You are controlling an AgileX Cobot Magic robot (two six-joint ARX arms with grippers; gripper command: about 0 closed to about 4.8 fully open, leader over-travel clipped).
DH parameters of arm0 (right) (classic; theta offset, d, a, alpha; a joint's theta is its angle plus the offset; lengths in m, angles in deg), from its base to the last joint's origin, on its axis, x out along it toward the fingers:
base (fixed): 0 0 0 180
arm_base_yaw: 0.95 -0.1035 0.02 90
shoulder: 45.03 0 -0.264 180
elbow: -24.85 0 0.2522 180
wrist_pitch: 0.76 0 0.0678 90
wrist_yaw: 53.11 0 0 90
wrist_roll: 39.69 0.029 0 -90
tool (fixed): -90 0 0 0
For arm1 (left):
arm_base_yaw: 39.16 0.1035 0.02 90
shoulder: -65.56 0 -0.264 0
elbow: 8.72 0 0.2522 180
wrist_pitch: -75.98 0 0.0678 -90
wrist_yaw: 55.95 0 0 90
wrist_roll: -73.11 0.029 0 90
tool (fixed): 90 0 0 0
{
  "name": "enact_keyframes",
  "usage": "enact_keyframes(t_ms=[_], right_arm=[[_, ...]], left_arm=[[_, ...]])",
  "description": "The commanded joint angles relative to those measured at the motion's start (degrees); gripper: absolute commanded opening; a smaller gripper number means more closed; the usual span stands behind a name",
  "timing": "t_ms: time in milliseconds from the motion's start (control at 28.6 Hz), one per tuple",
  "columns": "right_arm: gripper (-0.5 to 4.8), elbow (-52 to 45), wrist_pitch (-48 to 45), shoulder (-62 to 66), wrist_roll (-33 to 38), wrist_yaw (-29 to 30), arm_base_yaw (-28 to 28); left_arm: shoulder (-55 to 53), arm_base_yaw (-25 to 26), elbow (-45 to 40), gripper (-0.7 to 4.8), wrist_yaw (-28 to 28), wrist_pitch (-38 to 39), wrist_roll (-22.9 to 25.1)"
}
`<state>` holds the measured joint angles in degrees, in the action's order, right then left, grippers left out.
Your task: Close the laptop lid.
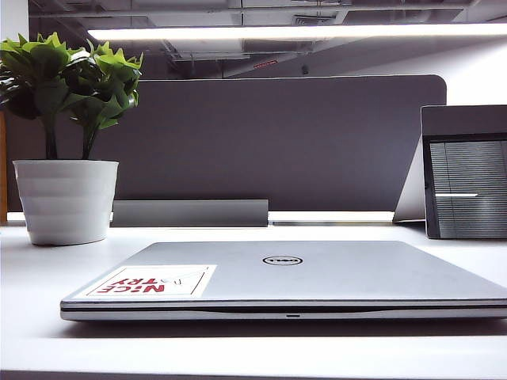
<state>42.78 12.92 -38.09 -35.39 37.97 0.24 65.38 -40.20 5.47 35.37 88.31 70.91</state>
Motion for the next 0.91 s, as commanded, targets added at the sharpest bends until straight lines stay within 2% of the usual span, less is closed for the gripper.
enact_keyframes(t_ms=[35,245,909], right_arm=[[-0.05,-0.9,-1.5,-3.1,0.6,1.0,1.5],[-0.04,-2.3,-1.5,-6.7,0.6,0.9,2.6],[-0.04,-3.8,-0.8,-6.8,2.8,-0.4,1.8]], left_arm=[[0.0,0.0,0.1,-0.05,0.2,-0.8,0.2],[0.0,0.0,0.1,-0.05,0.2,-0.8,0.2],[0.0,0.0,0.1,-0.05,0.2,-0.8,0.2]])
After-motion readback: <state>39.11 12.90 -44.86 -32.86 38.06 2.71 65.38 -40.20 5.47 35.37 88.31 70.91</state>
